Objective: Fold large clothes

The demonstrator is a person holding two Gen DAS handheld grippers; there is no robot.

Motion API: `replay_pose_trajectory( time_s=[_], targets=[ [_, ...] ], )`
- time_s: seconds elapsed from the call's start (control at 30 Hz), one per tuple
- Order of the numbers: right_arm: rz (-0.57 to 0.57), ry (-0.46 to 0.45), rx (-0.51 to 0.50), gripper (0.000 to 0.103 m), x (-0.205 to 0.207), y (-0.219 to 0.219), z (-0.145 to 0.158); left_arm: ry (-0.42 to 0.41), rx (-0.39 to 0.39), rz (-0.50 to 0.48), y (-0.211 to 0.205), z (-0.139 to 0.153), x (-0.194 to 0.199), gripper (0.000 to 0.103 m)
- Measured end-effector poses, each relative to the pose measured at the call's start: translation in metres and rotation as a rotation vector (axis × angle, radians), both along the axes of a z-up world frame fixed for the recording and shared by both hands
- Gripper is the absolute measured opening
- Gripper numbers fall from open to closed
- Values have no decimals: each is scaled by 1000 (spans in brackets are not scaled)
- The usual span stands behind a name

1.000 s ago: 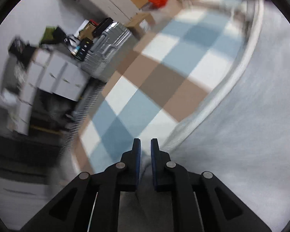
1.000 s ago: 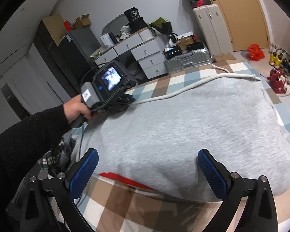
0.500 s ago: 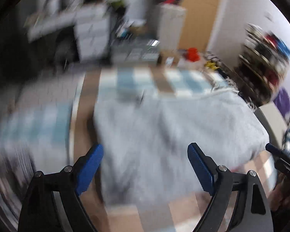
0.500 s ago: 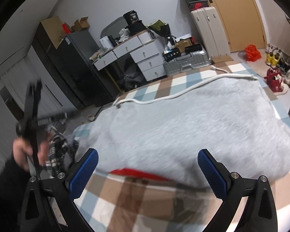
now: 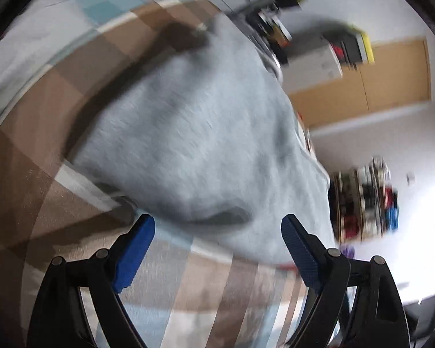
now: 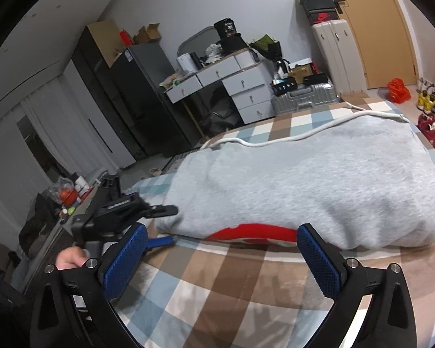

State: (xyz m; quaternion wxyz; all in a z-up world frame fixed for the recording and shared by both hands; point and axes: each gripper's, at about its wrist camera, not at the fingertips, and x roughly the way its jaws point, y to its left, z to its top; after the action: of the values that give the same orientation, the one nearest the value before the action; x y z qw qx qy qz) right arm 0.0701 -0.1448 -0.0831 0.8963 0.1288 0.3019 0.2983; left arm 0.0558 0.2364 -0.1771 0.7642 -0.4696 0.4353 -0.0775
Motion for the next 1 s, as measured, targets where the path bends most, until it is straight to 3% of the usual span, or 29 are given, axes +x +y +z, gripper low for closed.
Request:
replay_pose_trajectory(
  time_s=[0.07, 0.1, 0.2, 0.3, 0.33, 0.43, 0.5, 0.53, 0.57, 0.63, 0.67, 0.8, 0.9, 1.0],
  targets=[
    [-3, 1, 8, 103, 1, -2, 0, 26, -92, 39, 5, -14, 4, 87],
    [-2, 3, 10, 103, 0, -2, 0, -7, -130, 77, 8, -15, 3, 90],
    [0, 6, 11, 103, 0, -3, -2, -51, -173, 148, 11, -19, 6, 92],
    [8, 10, 14, 103, -2, -3, -3, -126, -165, 219, 8, -14, 12, 97],
    [10, 10, 17, 103, -2, -4, -3, -153, -153, 225, 3, -11, 14, 102],
    [19, 4, 9, 103, -5, -2, -4, -204, -98, 213, -7, -6, 17, 101],
    [30, 1, -8, 103, -6, 2, -5, -198, -86, 195, -9, -7, 21, 83],
    [33, -1, -15, 103, -7, 4, -6, -176, -83, 201, -5, -10, 22, 46],
    [34, -2, -22, 103, -6, 5, -7, -160, -108, 207, 2, -15, 19, 23],
    [40, -2, -31, 103, -7, 8, -8, -162, -211, 208, 15, -28, 18, 20],
    [42, -2, -29, 103, -7, 9, -8, -168, -220, 204, 14, -28, 17, 18],
    [35, -20, -35, 103, -9, 11, -5, -225, -127, 182, 2, 0, 13, 16],
    [11, -28, -46, 103, -5, 15, -1, -223, -140, 178, -1, 3, 5, 15],
    [-24, -47, -177, 103, 11, 37, 4, -211, -125, 167, 0, 5, -6, 14]
  ],
)
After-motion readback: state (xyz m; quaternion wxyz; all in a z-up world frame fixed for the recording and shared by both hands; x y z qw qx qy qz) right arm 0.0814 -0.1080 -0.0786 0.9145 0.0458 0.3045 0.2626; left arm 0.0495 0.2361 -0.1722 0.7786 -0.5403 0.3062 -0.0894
